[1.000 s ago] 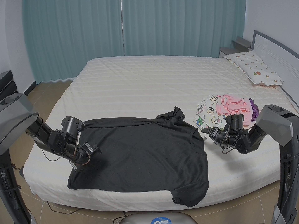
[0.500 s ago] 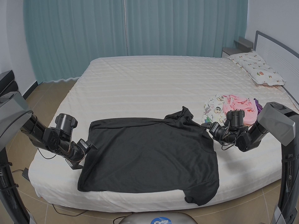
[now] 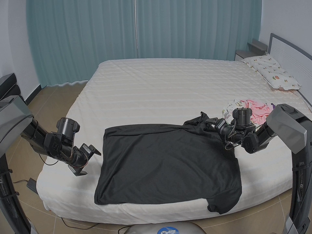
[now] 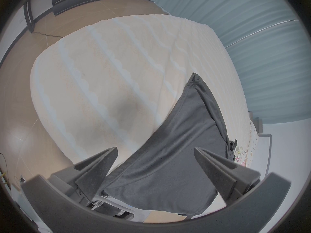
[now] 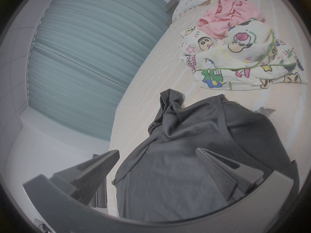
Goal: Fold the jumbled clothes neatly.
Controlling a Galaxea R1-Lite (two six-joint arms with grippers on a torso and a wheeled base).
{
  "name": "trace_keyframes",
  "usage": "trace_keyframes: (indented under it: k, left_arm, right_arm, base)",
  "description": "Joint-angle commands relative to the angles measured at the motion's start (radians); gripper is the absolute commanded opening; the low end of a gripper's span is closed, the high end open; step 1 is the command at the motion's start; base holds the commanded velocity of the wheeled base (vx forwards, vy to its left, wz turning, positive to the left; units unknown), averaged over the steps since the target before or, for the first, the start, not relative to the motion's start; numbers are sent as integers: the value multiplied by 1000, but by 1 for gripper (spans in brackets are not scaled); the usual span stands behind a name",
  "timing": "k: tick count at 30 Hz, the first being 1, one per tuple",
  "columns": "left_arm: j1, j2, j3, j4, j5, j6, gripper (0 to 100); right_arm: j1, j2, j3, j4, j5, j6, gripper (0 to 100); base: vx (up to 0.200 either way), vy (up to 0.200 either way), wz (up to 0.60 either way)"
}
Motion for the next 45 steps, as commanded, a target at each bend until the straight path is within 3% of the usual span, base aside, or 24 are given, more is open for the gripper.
trace_keyframes:
  k: [1,8,20,29,45]
  left_arm:
    - [3,1,2,0,-1,0,100]
    - [-2,4,2,0,-1,0,100]
    - [-2,6,4,-2,-1,0,100]
    - [-2,7,2,0,-5,2,100]
    - [-3,7,9,-2,-13,0,100]
  right_arm:
    - [4,15,-26,1,0,4,100]
    - [24,25,-110,64,2,7,100]
    - [81,119,-300,195,-1,7,100]
    - [137,185,-412,213,-4,12,100]
    - [194,337,-664,333,-130,9,100]
  base:
    - [200,-200,0]
    - [200,-200,0]
    - [0,0,0]
    - [0,0,0]
    - [0,0,0]
